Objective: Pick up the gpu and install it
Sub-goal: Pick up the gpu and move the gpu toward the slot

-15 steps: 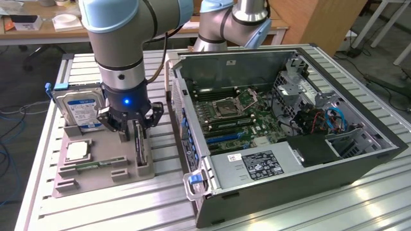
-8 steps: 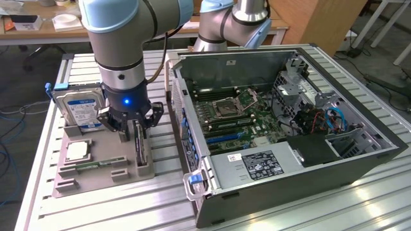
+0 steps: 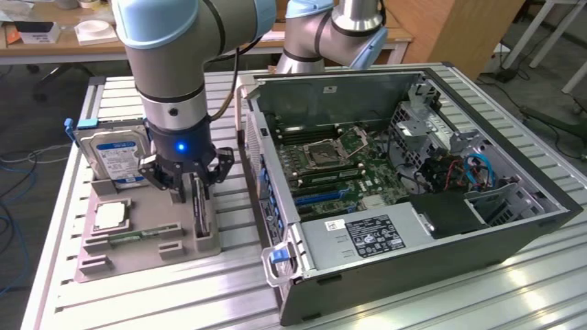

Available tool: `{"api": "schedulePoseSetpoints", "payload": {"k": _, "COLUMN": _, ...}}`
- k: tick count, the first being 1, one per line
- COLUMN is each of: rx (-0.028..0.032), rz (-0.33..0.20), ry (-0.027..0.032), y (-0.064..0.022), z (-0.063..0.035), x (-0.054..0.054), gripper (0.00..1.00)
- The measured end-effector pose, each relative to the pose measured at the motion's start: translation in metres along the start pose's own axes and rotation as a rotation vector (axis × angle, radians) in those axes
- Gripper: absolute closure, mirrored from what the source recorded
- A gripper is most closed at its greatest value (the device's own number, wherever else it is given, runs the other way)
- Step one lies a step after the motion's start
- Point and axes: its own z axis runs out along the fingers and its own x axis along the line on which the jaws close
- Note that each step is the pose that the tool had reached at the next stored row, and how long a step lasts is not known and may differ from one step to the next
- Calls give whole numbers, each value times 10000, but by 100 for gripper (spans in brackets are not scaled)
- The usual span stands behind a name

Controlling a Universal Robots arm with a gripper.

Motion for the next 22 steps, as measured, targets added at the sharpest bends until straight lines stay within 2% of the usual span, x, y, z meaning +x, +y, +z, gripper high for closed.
{"api": "schedulePoseSetpoints", "payload": {"k": 7, "rx": 0, "rz": 0, "ry": 0, "y": -1, "z": 0, "x": 0, "gripper": 57}}
{"api": "schedulePoseSetpoints", "payload": {"k": 8, "rx": 0, "rz": -1, "ry": 0, "y": -1, "z": 0, "x": 0, "gripper": 64}}
{"api": "schedulePoseSetpoints", "payload": {"k": 22, "rx": 0, "rz": -1, "ry": 1, "y": -1, "z": 1, "x": -34, "gripper": 64}}
